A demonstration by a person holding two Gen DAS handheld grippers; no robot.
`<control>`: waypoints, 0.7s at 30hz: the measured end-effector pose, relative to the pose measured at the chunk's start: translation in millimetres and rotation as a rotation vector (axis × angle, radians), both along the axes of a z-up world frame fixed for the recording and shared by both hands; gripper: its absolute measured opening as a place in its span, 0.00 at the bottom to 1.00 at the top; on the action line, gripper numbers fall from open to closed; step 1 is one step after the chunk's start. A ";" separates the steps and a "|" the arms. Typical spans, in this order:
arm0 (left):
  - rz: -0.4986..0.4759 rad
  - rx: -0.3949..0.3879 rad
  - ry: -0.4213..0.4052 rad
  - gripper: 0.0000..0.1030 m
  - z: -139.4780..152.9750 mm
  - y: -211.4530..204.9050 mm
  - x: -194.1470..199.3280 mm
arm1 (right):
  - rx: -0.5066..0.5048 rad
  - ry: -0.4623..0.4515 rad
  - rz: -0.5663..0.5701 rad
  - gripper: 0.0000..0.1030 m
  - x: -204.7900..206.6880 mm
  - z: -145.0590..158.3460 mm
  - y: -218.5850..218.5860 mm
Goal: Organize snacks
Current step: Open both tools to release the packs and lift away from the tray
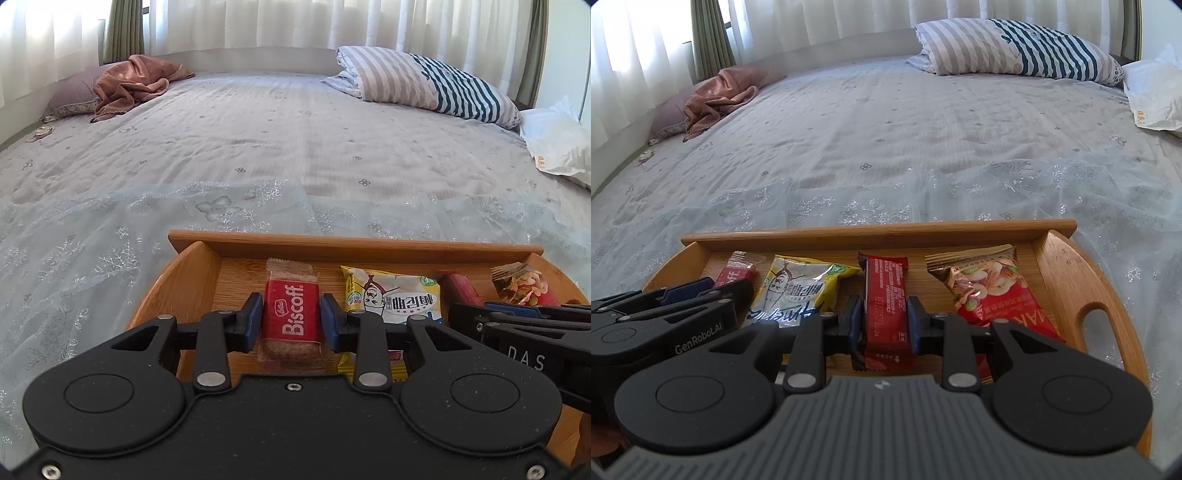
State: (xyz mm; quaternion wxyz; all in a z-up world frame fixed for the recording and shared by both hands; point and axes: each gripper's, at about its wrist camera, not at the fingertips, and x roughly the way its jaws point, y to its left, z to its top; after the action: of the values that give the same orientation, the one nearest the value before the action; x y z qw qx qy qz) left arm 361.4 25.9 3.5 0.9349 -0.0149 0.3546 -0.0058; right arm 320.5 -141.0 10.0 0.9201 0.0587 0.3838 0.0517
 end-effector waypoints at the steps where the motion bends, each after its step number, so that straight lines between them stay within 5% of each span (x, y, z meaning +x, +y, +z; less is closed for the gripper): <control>1: 0.005 0.002 0.001 0.37 1.4 0.1 -1.3 | 0.005 -0.004 0.005 0.52 -1.1 0.7 -0.5; 10: -0.004 0.004 -0.055 0.71 32.8 9.5 -38.9 | 0.019 -0.096 0.047 0.69 -32.1 30.2 -11.3; 21: -0.023 -0.058 -0.096 0.78 59.9 16.9 -127.5 | 0.014 -0.211 0.120 0.79 -108.5 56.5 -41.6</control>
State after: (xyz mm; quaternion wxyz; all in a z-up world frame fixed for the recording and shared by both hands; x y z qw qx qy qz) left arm 233.9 42.8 63.4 0.9498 -0.0375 0.3093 -0.0276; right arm 212.0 -182.5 66.5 0.9503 0.0364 0.2870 0.1152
